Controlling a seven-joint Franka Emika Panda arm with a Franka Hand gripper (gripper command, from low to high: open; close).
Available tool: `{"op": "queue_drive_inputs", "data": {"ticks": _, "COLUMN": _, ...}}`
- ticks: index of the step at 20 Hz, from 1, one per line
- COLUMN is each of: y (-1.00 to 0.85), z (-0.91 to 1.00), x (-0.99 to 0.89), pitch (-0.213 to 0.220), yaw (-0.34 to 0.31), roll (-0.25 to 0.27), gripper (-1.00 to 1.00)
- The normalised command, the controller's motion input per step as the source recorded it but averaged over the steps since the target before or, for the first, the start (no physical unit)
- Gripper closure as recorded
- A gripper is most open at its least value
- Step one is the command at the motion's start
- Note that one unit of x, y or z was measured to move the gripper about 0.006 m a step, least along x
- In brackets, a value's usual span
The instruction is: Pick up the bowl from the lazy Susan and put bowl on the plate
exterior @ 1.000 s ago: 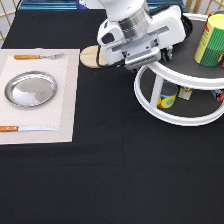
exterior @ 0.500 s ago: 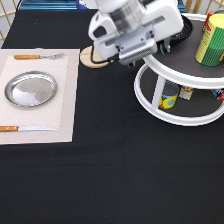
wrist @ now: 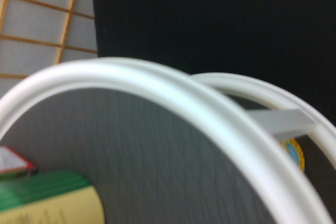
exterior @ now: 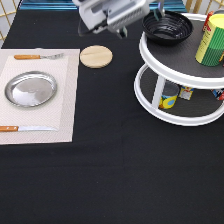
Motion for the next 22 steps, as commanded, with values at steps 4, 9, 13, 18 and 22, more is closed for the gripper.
{"op": "queue_drive_inputs", "data": {"ticks": 4, "y": 0.45, "z": 0.02, "x": -0.77, "pitch": -0.085, "yaw": -0.01, "roll": -0.163, "gripper": -1.0}}
{"op": "queue_drive_inputs", "data": {"ticks": 9, "y": 0.5, "z": -0.18, "x": -0.75, "pitch": -0.096, "yaw": -0.002, "roll": -0.156, "gripper": -1.0}}
{"op": "queue_drive_inputs", "data": {"ticks": 13, "y": 0.4, "z": -0.31, "x": -0.74, "pitch": -0.106, "yaw": -0.003, "roll": -0.156, "gripper": -1.0}}
{"op": "queue_drive_inputs", "data": {"ticks": 18, "y": 0.05, "z": -0.42, "x": -0.63, "pitch": -0.112, "yaw": -0.051, "roll": -0.111, "gripper": -1.0}}
{"op": "queue_drive_inputs", "data": {"ticks": 22, "y": 0.0, "z": -0.44, "x": -0.63, "pitch": -0.13, "yaw": -0.082, "roll": -0.091, "gripper": -1.0}}
